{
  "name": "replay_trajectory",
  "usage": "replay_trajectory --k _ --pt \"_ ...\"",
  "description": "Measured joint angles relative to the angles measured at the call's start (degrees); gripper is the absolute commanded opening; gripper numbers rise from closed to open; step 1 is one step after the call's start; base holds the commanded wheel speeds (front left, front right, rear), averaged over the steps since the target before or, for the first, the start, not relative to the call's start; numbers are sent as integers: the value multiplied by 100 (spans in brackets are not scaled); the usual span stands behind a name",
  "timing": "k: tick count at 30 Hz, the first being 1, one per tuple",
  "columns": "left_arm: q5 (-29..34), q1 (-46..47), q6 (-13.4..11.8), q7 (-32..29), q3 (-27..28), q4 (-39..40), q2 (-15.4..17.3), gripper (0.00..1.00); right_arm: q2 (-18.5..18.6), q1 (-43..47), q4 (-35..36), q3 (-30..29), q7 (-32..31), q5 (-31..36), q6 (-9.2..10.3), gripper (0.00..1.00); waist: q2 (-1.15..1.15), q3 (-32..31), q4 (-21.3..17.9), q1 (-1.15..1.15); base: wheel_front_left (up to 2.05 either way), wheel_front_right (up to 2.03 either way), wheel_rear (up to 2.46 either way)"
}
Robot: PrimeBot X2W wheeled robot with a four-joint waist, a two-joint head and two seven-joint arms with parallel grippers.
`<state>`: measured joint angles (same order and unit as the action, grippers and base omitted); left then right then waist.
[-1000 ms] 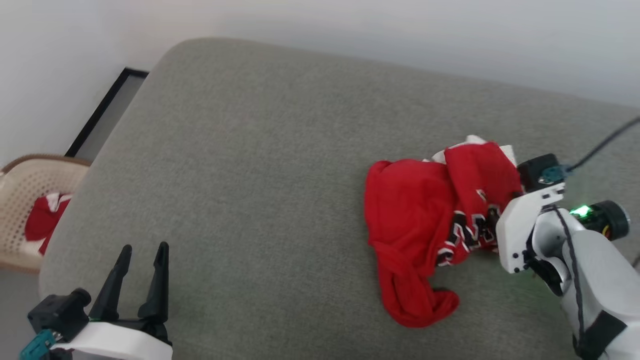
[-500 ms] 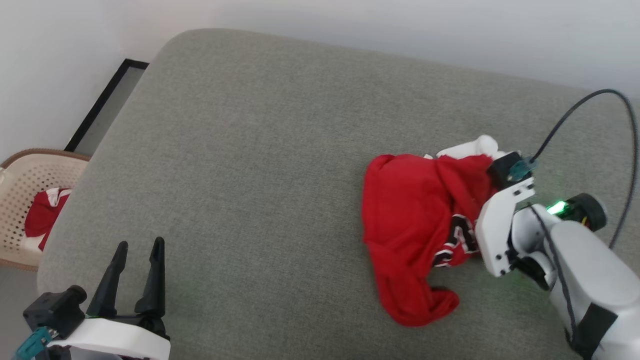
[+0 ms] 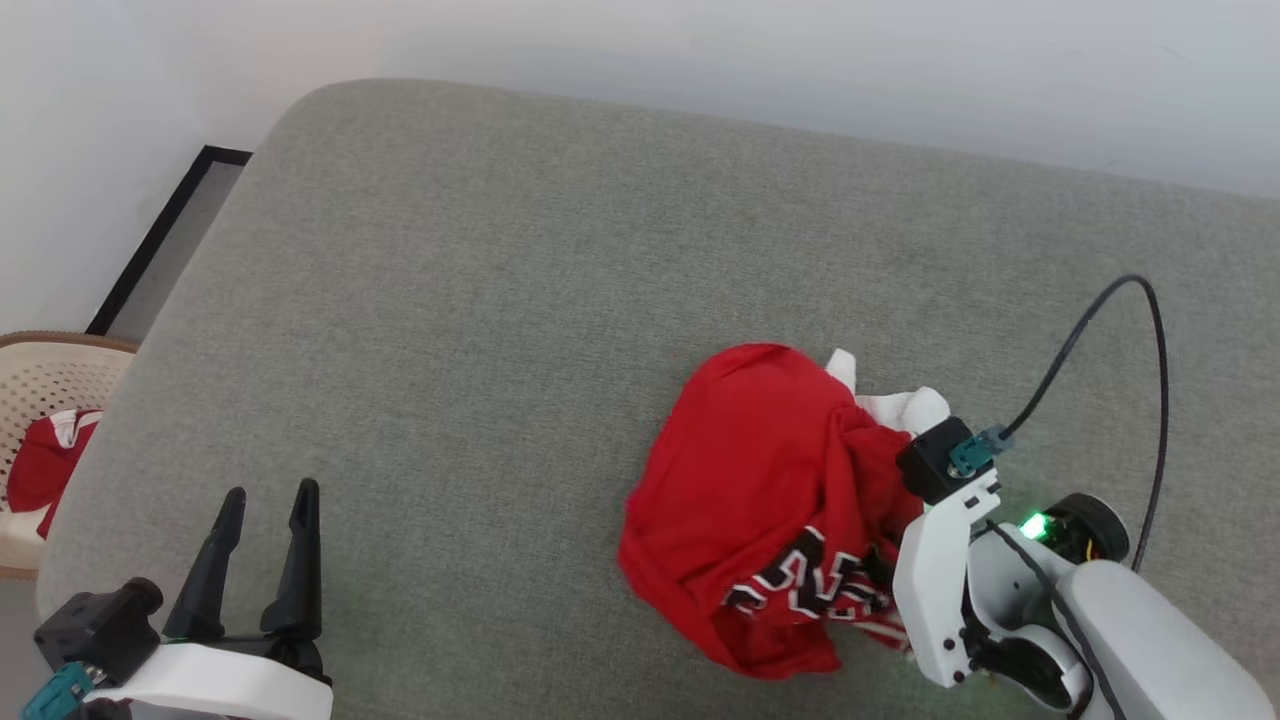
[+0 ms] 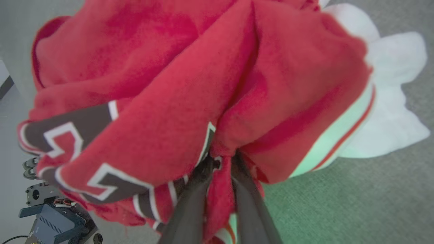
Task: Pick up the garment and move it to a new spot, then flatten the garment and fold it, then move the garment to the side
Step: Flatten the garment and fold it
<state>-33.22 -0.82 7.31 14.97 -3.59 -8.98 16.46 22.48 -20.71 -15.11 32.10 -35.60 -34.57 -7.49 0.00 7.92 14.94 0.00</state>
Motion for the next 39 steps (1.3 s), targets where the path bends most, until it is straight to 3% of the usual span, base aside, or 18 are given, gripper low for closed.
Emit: replay_trajectory --k 1,8,18,27,39 --pt "0 0 0 0 0 0 0 100 0 0 0 0 0 0 0 100 0 0 0 0 0 0 0" --pt "0 -45 0 0 36 -3 15 100 -33 151 478 -344 46 85 0 100 0 -67 -138 0 0 0 0" --pt "0 -62 0 0 12 45 25 100 211 86 995 -1384 -124 350 0 100 0 -31 -201 0 0 0 0" --pt "-46 64 0 1 -182 8 18 100 478 -275 191 -1429 -77 421 0 100 0 133 45 0 0 0 0" --pt "-107 255 0 0 -383 -53 3 100 421 -1073 -1332 -519 -18 66 -1 100 0 439 452 0 0 0 0"
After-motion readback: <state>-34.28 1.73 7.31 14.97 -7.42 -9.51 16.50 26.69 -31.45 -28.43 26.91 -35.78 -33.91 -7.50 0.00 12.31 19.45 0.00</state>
